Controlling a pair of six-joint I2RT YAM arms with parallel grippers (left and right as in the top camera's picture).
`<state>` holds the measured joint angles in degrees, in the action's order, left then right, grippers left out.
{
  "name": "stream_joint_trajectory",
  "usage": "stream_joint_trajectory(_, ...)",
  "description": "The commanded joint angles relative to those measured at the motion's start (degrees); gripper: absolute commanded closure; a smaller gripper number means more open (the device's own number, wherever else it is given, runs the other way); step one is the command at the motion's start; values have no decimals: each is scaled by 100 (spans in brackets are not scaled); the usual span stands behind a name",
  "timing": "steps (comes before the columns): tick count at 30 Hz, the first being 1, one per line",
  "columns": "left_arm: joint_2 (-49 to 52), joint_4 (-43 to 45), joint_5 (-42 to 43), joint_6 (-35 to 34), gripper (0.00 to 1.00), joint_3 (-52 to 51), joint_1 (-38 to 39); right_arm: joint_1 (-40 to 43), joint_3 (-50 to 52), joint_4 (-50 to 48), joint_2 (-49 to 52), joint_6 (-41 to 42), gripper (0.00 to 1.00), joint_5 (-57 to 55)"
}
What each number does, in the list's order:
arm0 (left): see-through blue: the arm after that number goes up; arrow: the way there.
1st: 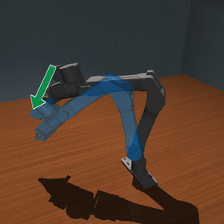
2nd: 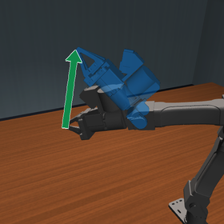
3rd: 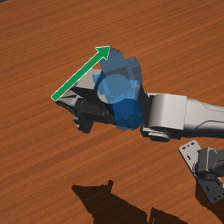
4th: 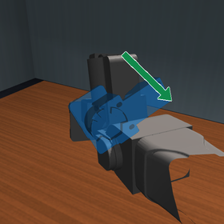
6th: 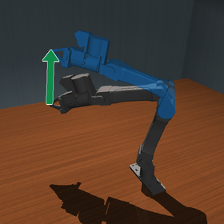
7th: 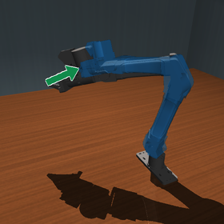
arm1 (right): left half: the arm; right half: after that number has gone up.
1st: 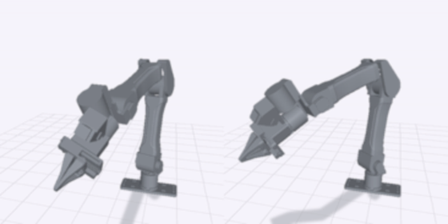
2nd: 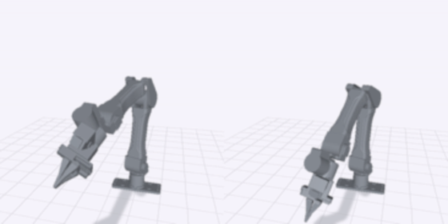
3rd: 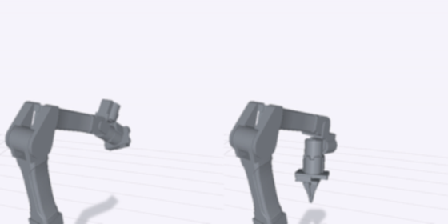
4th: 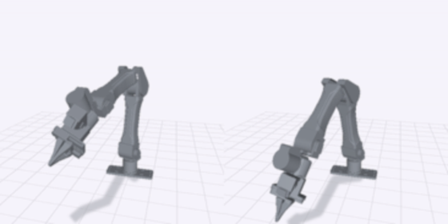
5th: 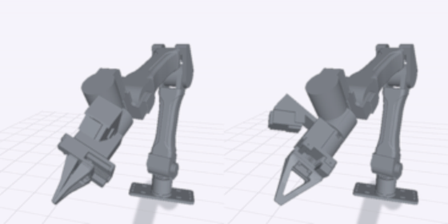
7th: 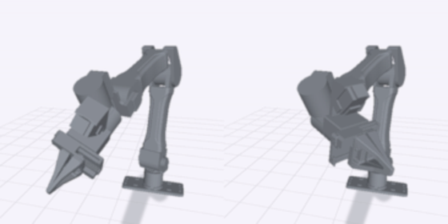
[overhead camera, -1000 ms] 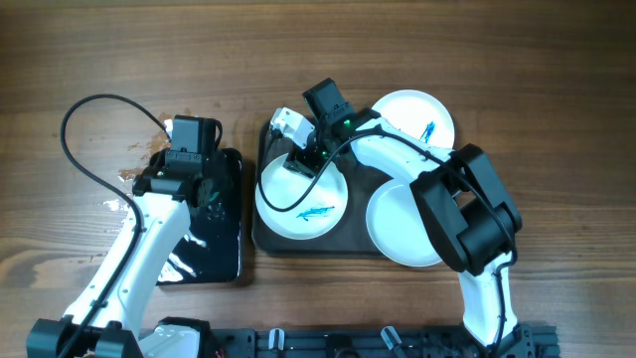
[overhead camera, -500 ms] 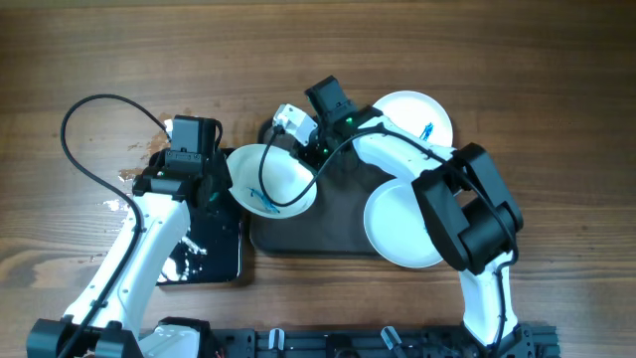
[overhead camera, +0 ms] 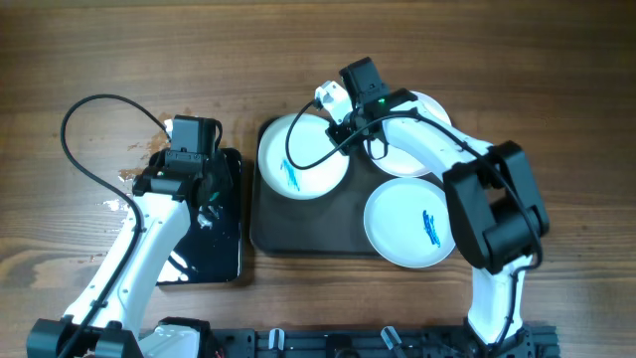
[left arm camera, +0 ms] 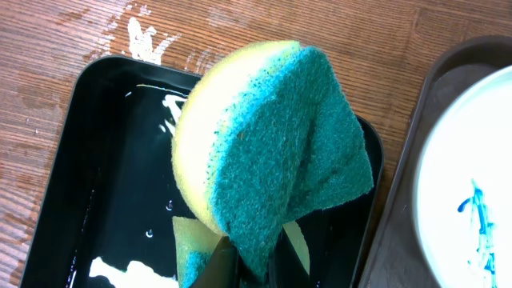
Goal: Clean dirty plates on tray and stack at the side
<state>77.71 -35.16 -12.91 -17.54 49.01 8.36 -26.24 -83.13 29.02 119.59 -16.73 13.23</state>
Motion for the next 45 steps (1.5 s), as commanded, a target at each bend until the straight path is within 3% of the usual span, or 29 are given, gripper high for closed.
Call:
stream_joint_trajectory(1,-79,24,50,-96,96,-22,17,24,-55,90,-332,37,96,-269)
stream_joint_trajectory(5,-79,24,50,-96,96,-24,17,24,-55,466,-378,24,96,-455)
stream_joint_trajectory(6,-79,26,50,-96,96,-24,17,24,-55,529,-378,37,76,-455)
stream_joint_trajectory(7,-79,26,48,-96,96,-24,17,24,-55,610,-378,42,16,-450)
stream_joint_trajectory(9,-79,48,50,-96,96,-28,17,24,-55,610,-378,-7,2,-452)
stream_joint_trajectory(11,-79,70,50,-96,96,-28,17,24,-55,542,-376,-127,0,-448)
stream_joint_trajectory(14,-79,70,50,-96,96,-28,17,24,-52,350,-372,-129,6,-380)
stream_joint_trajectory(16,-79,68,50,-96,96,-28,17,24,-52,247,-372,-146,24,-116)
stream_joint_trajectory(23,-79,68,50,-96,96,-28,17,24,-52,151,11,42,26,98)
stream_joint_trajectory(29,-79,66,50,-96,96,-28,17,24,-42,177,310,332,39,184)
stream_joint_trajectory(33,-79,66,50,-94,96,-28,17,24,-37,175,433,612,61,181)
stream_joint_trajectory(35,-79,66,50,-94,96,-28,17,24,-37,173,439,796,94,181)
stream_joint_trajectory(40,-79,66,52,-94,96,-28,17,24,-35,326,439,968,96,179)
stream_joint_trajectory(45,-79,68,221,-96,96,-28,17,24,-44,450,404,1814,96,-101)
